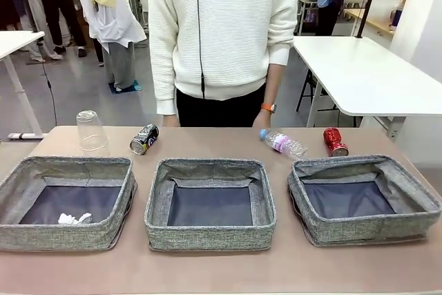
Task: Sort the waste into the appropriate baskets.
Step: Pick up the waste item pointed out by the person.
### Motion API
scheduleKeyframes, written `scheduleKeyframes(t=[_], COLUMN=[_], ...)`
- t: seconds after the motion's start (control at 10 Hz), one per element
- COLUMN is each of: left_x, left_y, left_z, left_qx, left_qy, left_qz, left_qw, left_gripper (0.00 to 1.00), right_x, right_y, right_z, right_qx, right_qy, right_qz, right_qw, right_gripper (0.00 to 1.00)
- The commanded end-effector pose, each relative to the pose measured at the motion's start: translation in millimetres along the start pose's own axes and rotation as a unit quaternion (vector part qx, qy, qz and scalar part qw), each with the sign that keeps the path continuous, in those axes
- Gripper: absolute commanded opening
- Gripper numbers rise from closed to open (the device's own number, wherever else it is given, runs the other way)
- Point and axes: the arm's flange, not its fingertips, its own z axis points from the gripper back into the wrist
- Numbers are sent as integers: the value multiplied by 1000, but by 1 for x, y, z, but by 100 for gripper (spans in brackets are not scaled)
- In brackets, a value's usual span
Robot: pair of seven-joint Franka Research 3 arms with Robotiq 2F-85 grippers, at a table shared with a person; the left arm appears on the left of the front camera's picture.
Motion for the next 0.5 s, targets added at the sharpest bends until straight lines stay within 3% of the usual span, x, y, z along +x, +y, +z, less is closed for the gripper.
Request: scheduleKeyframes(t=[0.0, 0.4], left_x=[0, 0], left_y=[-1, -1], left_z=[0, 0], left_qx=[-8, -8], left_qy=[1, 1], left_qz=[-7, -7], left_qw=[1000, 1000], left_gripper=[100, 100], right_x=[1, 1], right_y=[1, 1], right_z=[-1, -1], right_qx=[9, 9], right_qy=[-5, -5], right_qz=[13, 13], right_qw=[1000, 1000], right_gripper=[100, 100])
